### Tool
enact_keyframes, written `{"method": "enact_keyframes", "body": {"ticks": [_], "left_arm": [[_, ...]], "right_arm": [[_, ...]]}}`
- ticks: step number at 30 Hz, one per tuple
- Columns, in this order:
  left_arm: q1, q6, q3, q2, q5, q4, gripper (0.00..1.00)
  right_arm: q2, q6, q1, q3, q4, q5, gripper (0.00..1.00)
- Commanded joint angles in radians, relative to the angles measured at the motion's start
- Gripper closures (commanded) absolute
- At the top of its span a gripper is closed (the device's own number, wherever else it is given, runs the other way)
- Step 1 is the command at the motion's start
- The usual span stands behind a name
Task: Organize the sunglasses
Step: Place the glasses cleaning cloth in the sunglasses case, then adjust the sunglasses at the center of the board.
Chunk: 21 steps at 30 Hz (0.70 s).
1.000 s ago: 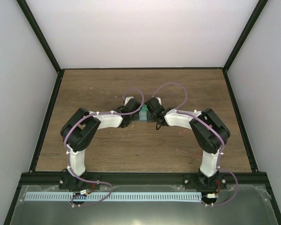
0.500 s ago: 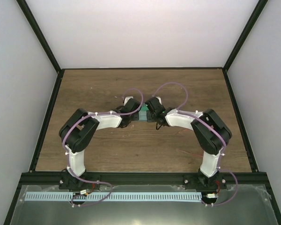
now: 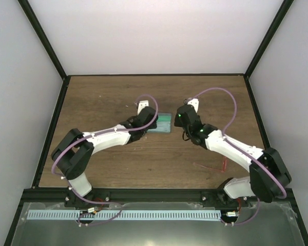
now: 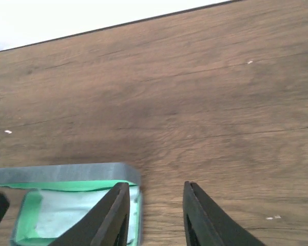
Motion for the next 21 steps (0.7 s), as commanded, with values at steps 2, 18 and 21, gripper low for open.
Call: {"method": "enact_keyframes", "body": {"ticks": [2, 18, 21], "left_arm": [[-0.160, -0.049, -0.068, -0.050, -0.083, 0.051, 0.42], [-0.313, 0.492, 0.058, -0.223, 0.293, -0.067, 0.00], [-0.314, 0.687, 0.092, -0.119, 0.382, -0.007, 0.00]], "right_arm": [[-0.132, 0.061, -0.077, 0.005, -0.155, 0.047, 0.52], [-0.444, 0.180, -0.329, -0.223, -0.072, -0.235, 0.00], [-0.533, 0.184, -0.404, -0.296, -0.006, -0.304, 0.02]]}}
